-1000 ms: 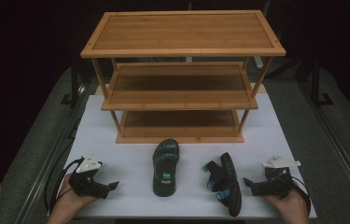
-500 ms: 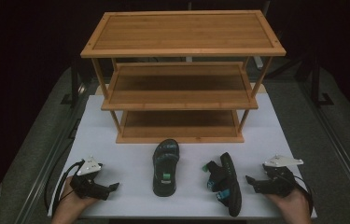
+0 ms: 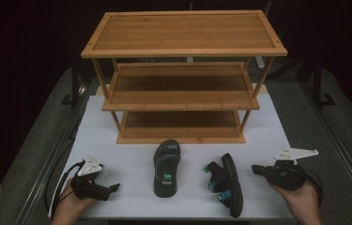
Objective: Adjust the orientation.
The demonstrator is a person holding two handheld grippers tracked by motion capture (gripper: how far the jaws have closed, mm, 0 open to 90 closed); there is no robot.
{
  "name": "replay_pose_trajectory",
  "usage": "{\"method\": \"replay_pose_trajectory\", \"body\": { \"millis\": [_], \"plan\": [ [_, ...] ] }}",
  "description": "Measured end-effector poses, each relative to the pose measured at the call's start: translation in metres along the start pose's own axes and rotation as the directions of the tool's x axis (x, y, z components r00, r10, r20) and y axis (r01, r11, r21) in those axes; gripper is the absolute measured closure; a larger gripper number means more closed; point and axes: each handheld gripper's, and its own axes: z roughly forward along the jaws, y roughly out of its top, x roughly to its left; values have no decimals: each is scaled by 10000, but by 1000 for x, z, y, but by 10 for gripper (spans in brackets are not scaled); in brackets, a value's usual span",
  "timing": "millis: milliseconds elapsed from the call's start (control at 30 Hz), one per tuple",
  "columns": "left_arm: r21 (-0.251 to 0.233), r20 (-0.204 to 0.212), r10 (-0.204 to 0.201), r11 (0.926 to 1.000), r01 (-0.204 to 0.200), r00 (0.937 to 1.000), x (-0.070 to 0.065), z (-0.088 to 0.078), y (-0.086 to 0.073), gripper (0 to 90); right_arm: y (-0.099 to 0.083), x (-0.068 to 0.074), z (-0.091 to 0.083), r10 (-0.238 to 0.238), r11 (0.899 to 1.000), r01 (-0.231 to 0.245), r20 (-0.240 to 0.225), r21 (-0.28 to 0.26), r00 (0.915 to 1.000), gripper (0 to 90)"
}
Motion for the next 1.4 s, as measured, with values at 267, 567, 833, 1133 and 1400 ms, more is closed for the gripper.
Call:
{"method": "replay_pose_trajectory", "body": {
  "millis": [267,567,833,1133,1400],
  "plan": [
    [-22,-3,-1,10000,1,10000,0,0,0,0,31,23,-2,-941,9954,918,-1060,-263,9899,897],
    [-13,-5,-3,10000,3,10000,0,0,0,0,34,43,17,-1372,9900,1409,-1720,99,9755,897],
    [-18,7,-24,10000,24,10000,0,0,0,0,32,48,29,-1514,9862,1612,-1846,391,9711,898],
    [-49,-6,-17,10000,17,10000,0,0,-1,0,32,46,24,-1541,9855,1635,-1644,452,9743,899],
    [-59,-13,-16,10000,16,10000,0,0,-1,0,25,32,9,-1252,9914,1289,-1271,220,9840,899]
  ]
}}
